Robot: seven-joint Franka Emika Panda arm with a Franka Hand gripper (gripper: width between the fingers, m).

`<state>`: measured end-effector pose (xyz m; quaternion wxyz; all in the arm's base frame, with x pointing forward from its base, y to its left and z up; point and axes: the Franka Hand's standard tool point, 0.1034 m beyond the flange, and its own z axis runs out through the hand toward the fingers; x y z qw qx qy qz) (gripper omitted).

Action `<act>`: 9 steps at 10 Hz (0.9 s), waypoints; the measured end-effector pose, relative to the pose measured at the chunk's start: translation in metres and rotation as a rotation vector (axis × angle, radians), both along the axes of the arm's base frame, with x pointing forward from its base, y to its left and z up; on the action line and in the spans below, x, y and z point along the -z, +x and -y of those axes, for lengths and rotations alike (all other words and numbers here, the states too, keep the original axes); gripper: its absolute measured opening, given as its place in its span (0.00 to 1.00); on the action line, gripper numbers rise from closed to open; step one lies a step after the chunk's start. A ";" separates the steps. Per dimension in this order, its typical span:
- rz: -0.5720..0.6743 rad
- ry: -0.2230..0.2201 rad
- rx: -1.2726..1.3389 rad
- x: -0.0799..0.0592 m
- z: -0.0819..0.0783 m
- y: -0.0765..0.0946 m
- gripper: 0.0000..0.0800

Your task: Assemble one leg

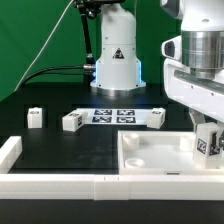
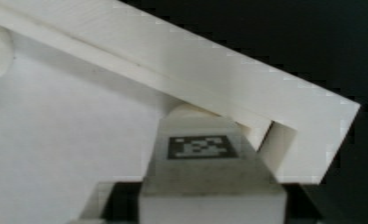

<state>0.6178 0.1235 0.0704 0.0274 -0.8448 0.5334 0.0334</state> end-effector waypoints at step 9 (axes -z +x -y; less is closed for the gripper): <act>0.054 0.003 -1.044 0.002 -0.002 -0.002 0.81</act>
Offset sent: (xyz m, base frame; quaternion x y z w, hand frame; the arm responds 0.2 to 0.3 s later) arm -0.0031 -0.0052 -0.0012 -0.0016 0.0043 -0.2671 0.9636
